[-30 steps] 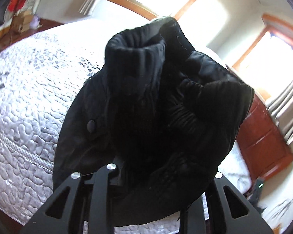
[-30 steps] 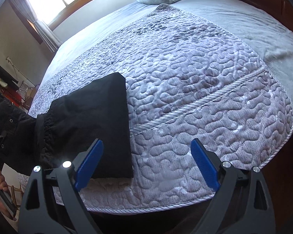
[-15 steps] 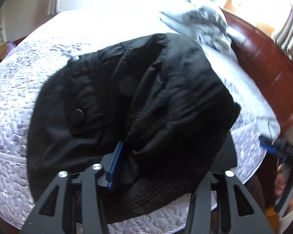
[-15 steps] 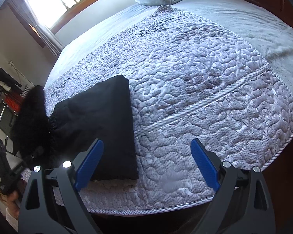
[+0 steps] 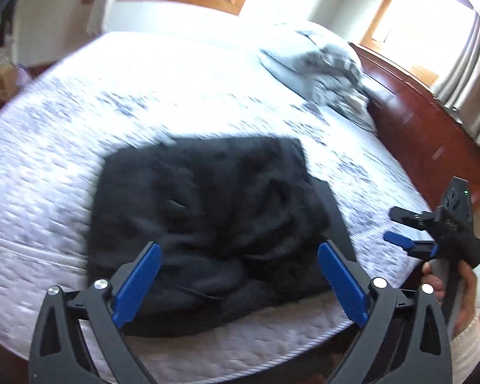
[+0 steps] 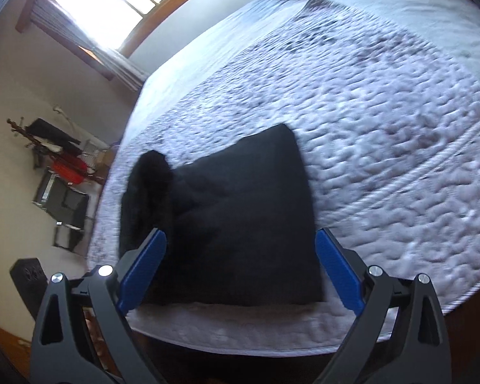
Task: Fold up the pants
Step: 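Grasp the bundle edge with the right tool and lift it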
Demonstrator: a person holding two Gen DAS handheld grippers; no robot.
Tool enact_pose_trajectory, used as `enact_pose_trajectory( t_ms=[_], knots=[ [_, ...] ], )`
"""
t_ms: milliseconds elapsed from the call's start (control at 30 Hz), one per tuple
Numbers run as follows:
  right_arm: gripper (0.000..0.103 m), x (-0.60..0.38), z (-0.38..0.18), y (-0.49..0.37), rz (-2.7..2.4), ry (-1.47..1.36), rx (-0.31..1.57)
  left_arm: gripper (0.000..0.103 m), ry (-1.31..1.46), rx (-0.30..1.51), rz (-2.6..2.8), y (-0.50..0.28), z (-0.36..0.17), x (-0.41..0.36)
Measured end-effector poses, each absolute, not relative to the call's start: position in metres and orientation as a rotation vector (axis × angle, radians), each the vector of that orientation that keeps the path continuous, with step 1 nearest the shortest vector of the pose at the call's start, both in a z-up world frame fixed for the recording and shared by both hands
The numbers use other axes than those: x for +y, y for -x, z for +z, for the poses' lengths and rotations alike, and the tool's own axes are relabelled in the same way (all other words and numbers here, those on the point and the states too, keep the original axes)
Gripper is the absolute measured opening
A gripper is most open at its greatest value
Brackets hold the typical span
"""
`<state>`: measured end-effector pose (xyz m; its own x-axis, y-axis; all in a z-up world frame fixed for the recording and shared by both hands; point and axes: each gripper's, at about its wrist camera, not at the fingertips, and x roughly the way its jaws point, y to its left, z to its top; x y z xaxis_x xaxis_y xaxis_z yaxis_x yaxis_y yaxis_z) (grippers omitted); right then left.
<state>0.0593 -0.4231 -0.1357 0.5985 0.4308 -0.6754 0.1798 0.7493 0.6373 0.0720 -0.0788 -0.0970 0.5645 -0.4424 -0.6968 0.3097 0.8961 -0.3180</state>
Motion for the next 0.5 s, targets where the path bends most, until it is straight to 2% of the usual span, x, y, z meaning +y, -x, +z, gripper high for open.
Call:
enact_pose_trajectory(
  t_ms=[167,300,500],
  knots=[
    [0.096,-0.387,-0.152,-0.098,0.284,-0.782,1.031,0.099,0.183,0.865,-0.332,-0.084,-0.092,-0.038],
    [0.096,-0.364,-0.17,-0.121,0.346,-0.803,1.095,0.099,0.275,0.923,-0.264,-0.095,-0.109,-0.011],
    [0.096,-0.358,-0.189,-0.139,0.436,-0.984,1.11,0.099,0.325,0.994,-0.189,-0.102,-0.136,0.015]
  ],
)
